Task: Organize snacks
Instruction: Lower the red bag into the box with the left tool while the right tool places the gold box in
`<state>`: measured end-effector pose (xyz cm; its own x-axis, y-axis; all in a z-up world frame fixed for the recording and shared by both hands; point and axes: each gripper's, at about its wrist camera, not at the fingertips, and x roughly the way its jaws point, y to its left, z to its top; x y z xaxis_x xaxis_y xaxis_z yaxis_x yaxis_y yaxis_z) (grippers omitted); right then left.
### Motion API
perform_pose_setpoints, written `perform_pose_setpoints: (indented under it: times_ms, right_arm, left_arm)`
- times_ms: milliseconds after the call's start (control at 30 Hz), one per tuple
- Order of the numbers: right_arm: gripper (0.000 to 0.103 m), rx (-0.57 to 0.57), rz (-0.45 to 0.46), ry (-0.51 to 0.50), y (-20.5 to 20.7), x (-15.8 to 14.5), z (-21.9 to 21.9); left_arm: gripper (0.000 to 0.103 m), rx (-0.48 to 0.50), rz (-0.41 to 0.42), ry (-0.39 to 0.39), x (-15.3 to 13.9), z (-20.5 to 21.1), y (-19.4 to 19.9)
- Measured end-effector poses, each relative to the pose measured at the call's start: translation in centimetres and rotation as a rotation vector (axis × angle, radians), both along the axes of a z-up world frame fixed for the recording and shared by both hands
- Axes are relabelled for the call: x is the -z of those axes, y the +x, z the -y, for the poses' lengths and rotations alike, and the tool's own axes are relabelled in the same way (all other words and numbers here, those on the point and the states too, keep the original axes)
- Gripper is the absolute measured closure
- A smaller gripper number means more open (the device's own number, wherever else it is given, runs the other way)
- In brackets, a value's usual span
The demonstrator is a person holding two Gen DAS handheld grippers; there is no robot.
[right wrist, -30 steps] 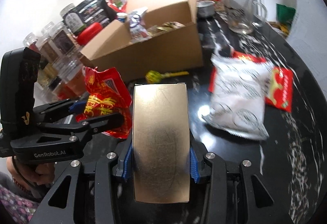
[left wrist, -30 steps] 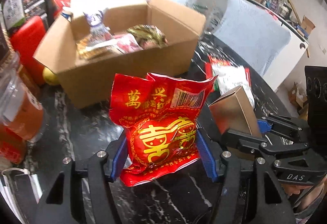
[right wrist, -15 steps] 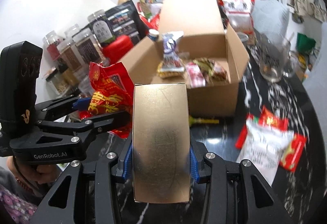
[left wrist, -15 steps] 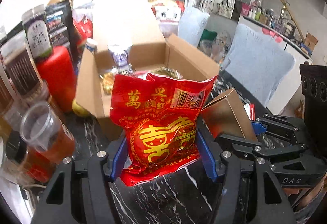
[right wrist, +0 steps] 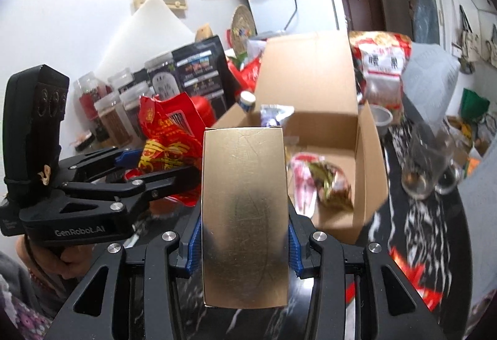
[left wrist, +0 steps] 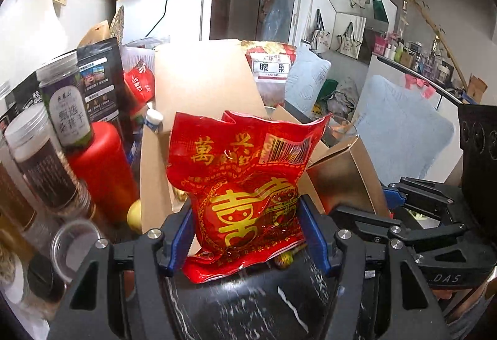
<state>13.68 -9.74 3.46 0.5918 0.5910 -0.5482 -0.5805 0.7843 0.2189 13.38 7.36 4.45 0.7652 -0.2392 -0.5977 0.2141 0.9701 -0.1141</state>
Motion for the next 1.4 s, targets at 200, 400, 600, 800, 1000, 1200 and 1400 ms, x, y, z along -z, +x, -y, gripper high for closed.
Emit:
perform_pose_setpoints:
  times_ms: [200, 400, 600, 800, 1000, 1200, 1400]
  right_arm:
    - [0.060, -0.002, 0.020, -0.014, 2.6, -0.2, -0.8]
    - [0.060, 0.002, 0.011, -0.019, 5.3, 0.8, -1.2]
    - [0.060, 0.014, -0.034, -0.031, 7.5, 2.8, -1.6]
    - [0.060, 0.029, -0.062, -0.058, 8.5, 4.6, -2.1]
    - [0.060, 0.035, -0.087, -0.085, 9.1, 6.0, -2.7]
    - [0.060, 0.050, -0.096, -0.105, 9.6, 6.8, -3.1]
    - [0.059, 0.081, -0.137, -0.151, 9.9, 7.9, -3.4]
  left_arm:
    - [0.041, -0.024, -0.003, 0.002, 0.4, -0.3, 2.8]
    - [0.041, -0.044, -0.036, 0.021, 2.0, -0.3, 5.6]
    - [0.041, -0.058, -0.088, 0.027, 4.2, -0.6, 7.6]
    - [0.041, -0.071, -0.131, 0.046, 6.2, -0.9, 8.8]
    - [0.041, -0.091, -0.155, 0.091, 7.7, -0.7, 9.3]
    - [0.041, -0.111, -0.166, 0.135, 8.5, -0.6, 9.6]
    - [0.039, -0.180, -0.141, 0.254, 8.9, 0.1, 9.3]
